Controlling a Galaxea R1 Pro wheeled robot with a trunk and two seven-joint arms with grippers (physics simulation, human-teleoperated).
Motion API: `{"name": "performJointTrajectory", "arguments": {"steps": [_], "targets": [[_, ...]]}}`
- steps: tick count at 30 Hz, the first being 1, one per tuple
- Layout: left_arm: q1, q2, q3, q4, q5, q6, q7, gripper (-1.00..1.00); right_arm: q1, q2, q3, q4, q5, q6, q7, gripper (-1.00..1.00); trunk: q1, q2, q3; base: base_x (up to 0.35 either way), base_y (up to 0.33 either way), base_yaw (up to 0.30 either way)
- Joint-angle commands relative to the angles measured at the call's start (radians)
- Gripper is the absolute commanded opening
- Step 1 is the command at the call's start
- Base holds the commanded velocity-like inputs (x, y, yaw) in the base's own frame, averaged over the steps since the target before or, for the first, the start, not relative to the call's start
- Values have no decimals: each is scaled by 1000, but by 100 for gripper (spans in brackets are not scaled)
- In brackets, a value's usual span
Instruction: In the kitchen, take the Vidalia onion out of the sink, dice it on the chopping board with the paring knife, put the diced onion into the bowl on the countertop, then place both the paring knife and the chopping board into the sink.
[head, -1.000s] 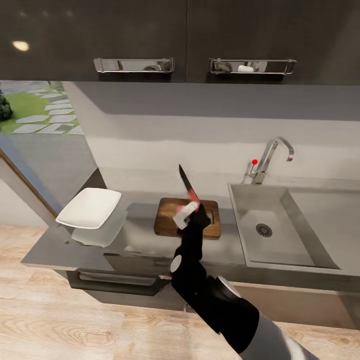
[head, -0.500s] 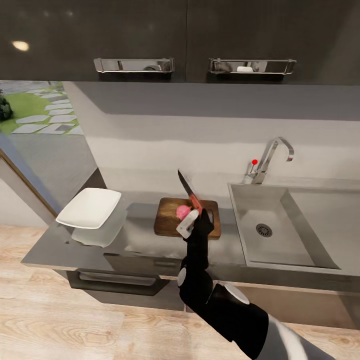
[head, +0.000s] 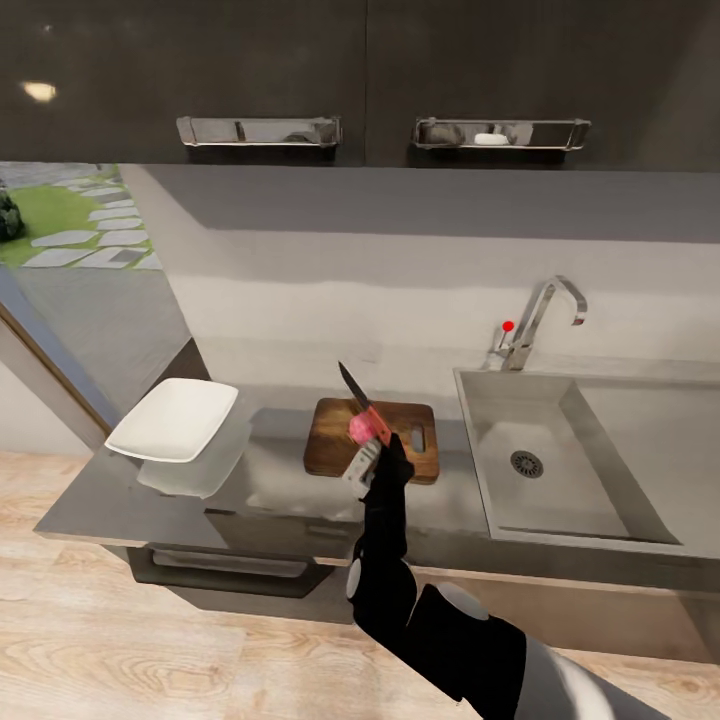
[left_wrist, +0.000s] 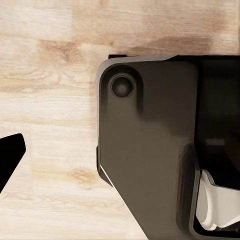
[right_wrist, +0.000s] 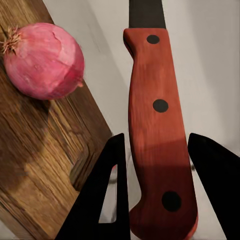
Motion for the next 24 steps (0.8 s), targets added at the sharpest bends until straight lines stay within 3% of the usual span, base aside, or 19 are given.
{"name": "performJointTrajectory", "arguments": {"steps": [1, 24], "targets": [[1, -1, 5, -2, -11, -2, -1, 100, -2, 0, 3, 0, -5, 2, -7, -100, 1, -2, -2, 207, -171, 0], [1, -1, 5, 2, -11, -2, -1, 100, 3, 0, 6, 56, -9, 1, -4, -100, 1, -2, -2, 24, -27, 0]]}}
